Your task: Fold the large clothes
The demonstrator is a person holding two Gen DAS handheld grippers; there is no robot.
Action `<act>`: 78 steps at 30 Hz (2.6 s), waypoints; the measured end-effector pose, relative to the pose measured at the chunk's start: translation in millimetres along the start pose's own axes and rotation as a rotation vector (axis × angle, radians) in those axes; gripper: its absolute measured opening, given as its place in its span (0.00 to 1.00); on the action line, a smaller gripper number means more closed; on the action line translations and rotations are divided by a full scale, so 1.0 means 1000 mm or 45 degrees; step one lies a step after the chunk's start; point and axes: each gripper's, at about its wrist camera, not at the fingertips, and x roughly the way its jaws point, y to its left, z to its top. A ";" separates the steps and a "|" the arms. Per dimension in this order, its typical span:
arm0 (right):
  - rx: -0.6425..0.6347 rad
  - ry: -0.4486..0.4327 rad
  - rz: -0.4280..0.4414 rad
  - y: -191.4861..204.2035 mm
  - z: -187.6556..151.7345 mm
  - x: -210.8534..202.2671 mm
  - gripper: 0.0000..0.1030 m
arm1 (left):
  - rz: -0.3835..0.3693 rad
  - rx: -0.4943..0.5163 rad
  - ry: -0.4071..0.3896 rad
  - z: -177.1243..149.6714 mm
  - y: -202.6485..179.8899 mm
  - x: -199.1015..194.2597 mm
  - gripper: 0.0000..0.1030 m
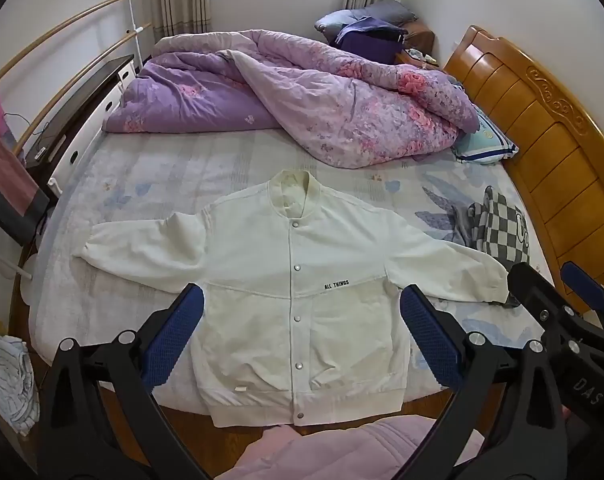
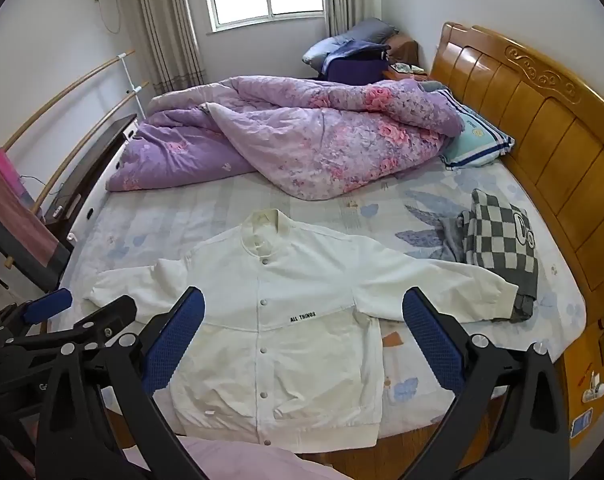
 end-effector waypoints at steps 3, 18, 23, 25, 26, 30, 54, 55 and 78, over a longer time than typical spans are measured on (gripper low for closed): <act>-0.031 -0.020 -0.020 0.011 0.001 -0.001 0.93 | 0.002 -0.005 0.005 0.000 0.001 0.000 0.95; -0.044 -0.065 -0.097 0.021 -0.003 -0.006 0.93 | 0.009 0.010 -0.013 0.008 -0.002 -0.009 0.96; -0.035 -0.066 -0.079 0.022 -0.005 -0.006 0.93 | 0.020 0.020 -0.031 0.006 0.000 -0.011 0.96; -0.028 -0.063 -0.073 0.021 -0.005 -0.006 0.93 | 0.021 0.021 -0.031 0.005 0.000 -0.011 0.96; -0.026 -0.058 -0.072 0.020 -0.005 -0.005 0.93 | 0.020 0.020 -0.028 0.005 0.000 -0.011 0.96; -0.018 -0.039 -0.060 0.020 -0.005 -0.002 0.93 | 0.019 0.017 -0.019 0.006 0.001 -0.010 0.96; -0.020 -0.046 -0.040 0.019 -0.009 -0.002 0.93 | 0.011 0.018 -0.016 0.007 0.000 -0.008 0.96; -0.018 -0.045 -0.040 0.019 -0.010 -0.002 0.93 | 0.012 0.018 -0.015 0.006 -0.001 -0.007 0.96; -0.013 -0.038 -0.026 0.015 -0.012 0.001 0.93 | 0.007 0.013 -0.017 0.005 -0.001 -0.007 0.95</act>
